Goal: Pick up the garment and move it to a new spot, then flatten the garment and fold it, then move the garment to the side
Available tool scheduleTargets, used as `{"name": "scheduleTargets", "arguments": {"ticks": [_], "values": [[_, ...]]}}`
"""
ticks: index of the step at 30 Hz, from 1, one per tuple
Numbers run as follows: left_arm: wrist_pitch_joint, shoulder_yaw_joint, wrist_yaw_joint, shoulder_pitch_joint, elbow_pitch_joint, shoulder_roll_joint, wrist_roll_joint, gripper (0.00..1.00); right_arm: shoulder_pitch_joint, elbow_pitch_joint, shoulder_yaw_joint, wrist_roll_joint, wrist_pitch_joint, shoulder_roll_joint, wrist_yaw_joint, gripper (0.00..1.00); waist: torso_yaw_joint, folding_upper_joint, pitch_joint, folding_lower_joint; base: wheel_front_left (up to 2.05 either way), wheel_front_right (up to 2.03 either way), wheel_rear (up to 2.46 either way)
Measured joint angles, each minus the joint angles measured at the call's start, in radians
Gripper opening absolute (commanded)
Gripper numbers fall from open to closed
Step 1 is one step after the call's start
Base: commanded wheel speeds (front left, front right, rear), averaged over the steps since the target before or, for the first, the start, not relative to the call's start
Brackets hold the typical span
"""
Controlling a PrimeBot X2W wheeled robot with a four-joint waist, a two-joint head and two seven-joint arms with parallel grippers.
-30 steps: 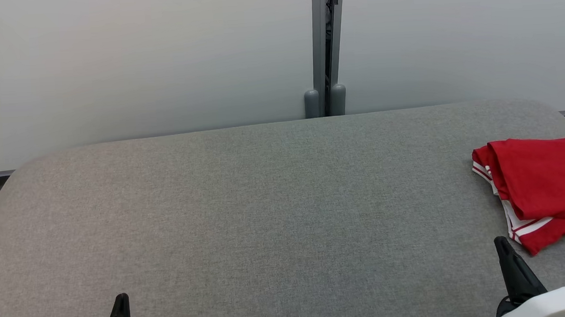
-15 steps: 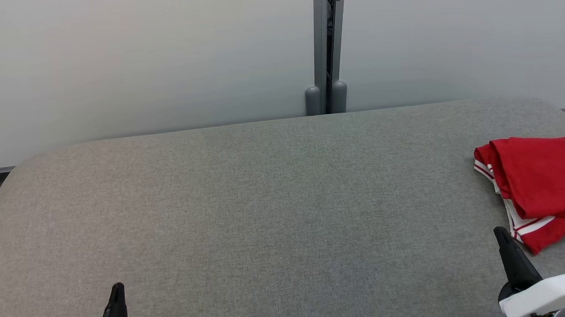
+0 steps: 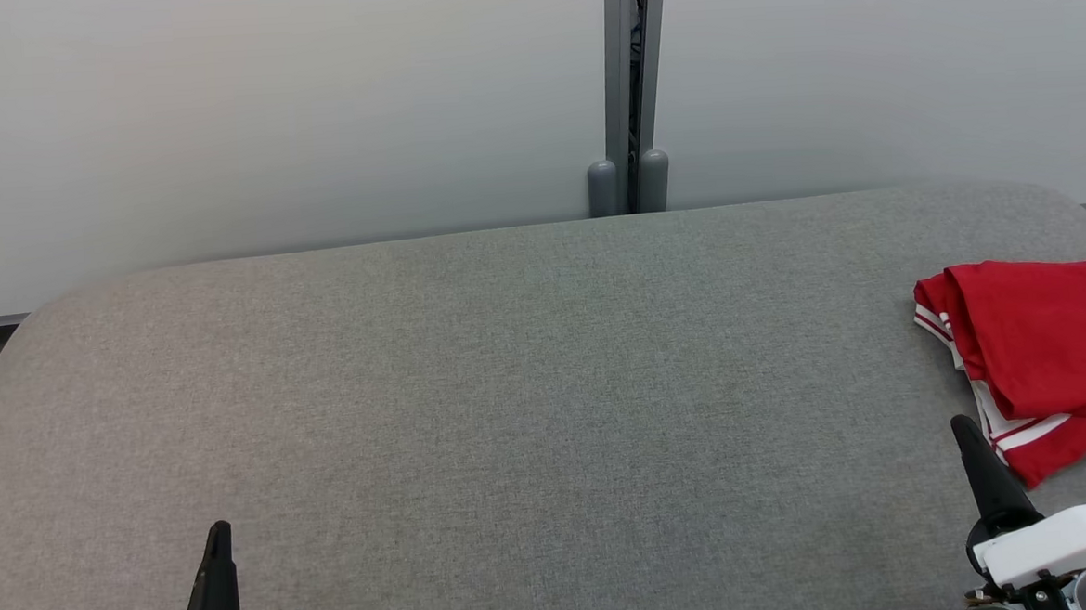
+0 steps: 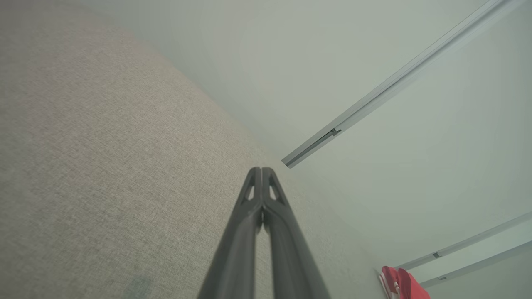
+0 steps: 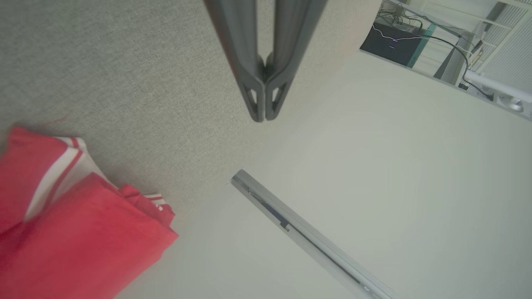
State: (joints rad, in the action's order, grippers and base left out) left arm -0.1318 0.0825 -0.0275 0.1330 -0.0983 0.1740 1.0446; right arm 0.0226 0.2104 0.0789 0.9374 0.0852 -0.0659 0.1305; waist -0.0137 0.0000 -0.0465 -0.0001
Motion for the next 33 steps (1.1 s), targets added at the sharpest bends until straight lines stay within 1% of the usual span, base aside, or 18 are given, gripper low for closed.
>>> {"name": "scheduleTargets", "arguments": {"ticks": [23,33], "values": [[0.035,-0.052,0.056,-0.044,-0.015,-0.039,0.221,0.0,0.075,0.058,0.019,0.246,0.056,0.006,-0.001,0.0,0.004,0.0,0.015,0.0001,0.0,0.0,0.0],[0.049,-0.071,0.079,-0.062,-0.021,-0.056,0.305,0.0,0.097,0.075,0.03,0.332,0.076,0.008,-0.001,0.0,0.006,0.0001,0.021,0.0,0.0,0.0,0.0]]}}
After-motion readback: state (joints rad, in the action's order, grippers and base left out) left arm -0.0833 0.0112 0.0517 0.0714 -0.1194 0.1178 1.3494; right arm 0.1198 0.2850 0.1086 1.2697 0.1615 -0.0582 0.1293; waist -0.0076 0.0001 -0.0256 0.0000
